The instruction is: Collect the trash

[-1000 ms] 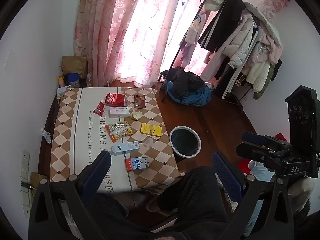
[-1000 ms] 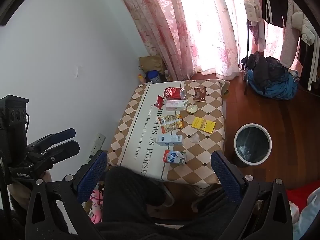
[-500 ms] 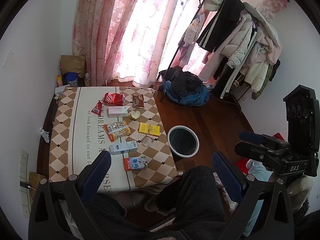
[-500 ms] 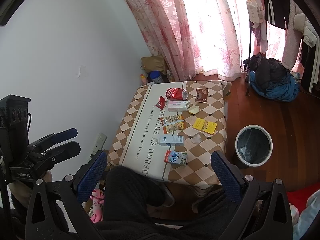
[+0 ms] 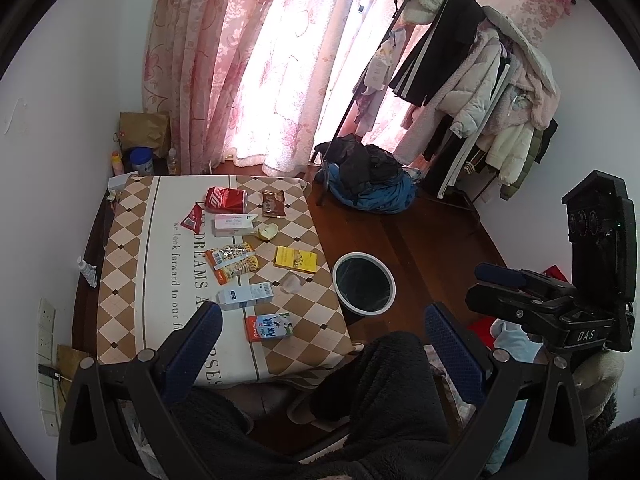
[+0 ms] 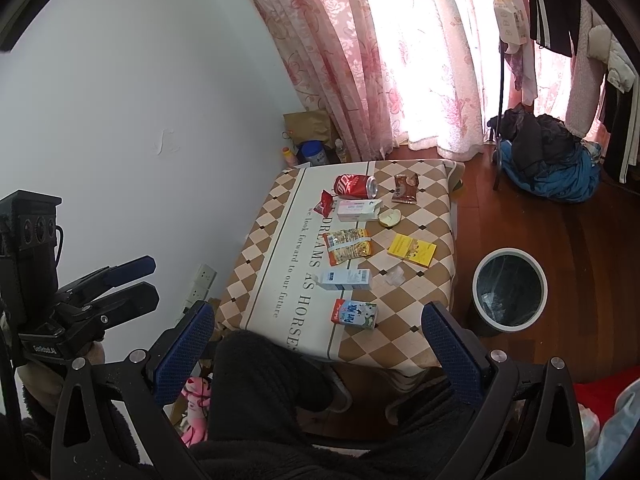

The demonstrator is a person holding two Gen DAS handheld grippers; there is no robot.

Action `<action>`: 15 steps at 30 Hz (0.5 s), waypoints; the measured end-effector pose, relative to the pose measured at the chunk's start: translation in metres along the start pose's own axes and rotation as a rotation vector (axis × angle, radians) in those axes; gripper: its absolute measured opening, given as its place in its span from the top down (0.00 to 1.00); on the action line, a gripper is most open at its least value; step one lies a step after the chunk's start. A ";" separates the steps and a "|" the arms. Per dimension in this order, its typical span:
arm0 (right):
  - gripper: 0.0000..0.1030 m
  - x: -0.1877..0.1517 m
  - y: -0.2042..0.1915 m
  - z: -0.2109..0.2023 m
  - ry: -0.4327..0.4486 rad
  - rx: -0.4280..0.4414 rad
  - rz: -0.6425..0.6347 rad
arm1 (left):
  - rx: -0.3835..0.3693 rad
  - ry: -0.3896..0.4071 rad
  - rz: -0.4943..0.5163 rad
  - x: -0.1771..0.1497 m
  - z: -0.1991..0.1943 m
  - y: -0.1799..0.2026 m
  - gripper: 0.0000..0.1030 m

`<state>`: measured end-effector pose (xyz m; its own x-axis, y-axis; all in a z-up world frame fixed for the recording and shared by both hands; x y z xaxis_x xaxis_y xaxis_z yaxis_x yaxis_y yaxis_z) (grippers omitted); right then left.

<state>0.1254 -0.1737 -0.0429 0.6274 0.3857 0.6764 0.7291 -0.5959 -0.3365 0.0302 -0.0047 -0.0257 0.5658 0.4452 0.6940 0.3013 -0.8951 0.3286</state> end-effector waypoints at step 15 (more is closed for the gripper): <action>0.00 -0.005 -0.008 0.000 0.008 0.014 -0.009 | -0.006 0.003 -0.002 0.001 -0.003 0.001 0.00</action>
<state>0.1162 -0.1711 -0.0437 0.6186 0.3858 0.6845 0.7387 -0.5825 -0.3392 0.0284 -0.0051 -0.0230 0.5631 0.4468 0.6952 0.2977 -0.8944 0.3338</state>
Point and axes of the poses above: each gripper's, at about its wrist camera, not at the fingertips, and z roughly the way its jaws point, y to its right, x to its top, the point moved 5 cm from there along z, roughly the way its jaws point, and after that the axes turned 8 degrees about y, right-handed, at the moved point
